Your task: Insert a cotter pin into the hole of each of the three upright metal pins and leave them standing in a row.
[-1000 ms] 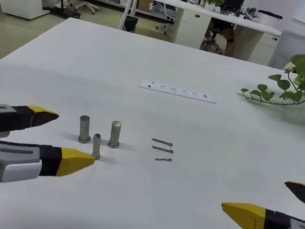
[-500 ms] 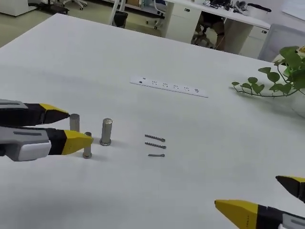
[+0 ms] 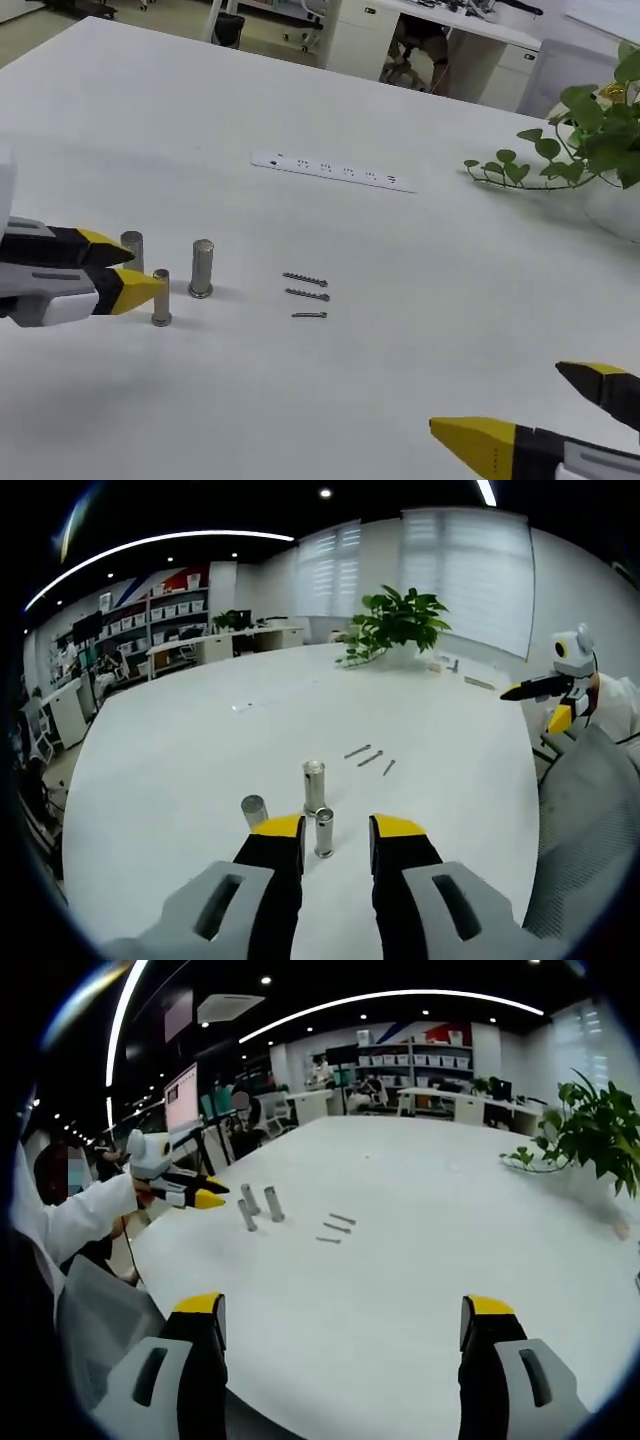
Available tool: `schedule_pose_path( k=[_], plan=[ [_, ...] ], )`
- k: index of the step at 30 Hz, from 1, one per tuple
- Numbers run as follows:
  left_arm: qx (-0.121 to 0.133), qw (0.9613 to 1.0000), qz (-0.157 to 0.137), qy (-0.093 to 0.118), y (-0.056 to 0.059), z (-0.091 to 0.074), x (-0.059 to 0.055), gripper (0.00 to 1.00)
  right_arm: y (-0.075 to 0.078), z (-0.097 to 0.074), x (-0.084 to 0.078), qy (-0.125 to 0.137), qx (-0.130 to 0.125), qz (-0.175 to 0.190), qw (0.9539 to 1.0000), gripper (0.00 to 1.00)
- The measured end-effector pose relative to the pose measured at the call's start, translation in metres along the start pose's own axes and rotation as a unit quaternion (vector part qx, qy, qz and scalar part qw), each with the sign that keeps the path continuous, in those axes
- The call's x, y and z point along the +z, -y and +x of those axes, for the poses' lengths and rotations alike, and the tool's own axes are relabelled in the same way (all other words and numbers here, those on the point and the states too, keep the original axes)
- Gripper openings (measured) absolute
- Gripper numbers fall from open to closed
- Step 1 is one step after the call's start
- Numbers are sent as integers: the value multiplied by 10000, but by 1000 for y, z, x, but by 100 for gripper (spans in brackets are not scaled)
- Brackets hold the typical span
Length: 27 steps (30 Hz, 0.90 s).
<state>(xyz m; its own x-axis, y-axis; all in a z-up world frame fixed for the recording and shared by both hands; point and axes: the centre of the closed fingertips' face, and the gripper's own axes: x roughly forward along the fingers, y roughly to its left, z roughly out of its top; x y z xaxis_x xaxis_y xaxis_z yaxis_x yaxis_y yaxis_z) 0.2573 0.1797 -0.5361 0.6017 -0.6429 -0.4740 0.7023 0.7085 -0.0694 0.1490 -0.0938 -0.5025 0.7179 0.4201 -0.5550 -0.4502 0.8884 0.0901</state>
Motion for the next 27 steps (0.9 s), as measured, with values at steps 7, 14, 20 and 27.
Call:
schedule_pose_path(
  k=[7, 14, 20, 27],
  plan=[
    [-53, 9999, 34, -87, 11, 14, -1, 19, -1, -3, -2, 2, -28, 3, 10000, 96],
    [-6, 9994, 156, -306, 11, 27, -13, 19, 0, -7, -2, 19, -67, 29, 10000, 96],
    [291, 9992, 80, -249, 1, 29, -15, 10, 0, -8, -2, 27, -90, 37, 9999, 96],
    [186, 9997, 67, -171, 5, 30, -13, 6, 1, -10, -3, 24, -115, 56, 9999, 96]
  ],
)
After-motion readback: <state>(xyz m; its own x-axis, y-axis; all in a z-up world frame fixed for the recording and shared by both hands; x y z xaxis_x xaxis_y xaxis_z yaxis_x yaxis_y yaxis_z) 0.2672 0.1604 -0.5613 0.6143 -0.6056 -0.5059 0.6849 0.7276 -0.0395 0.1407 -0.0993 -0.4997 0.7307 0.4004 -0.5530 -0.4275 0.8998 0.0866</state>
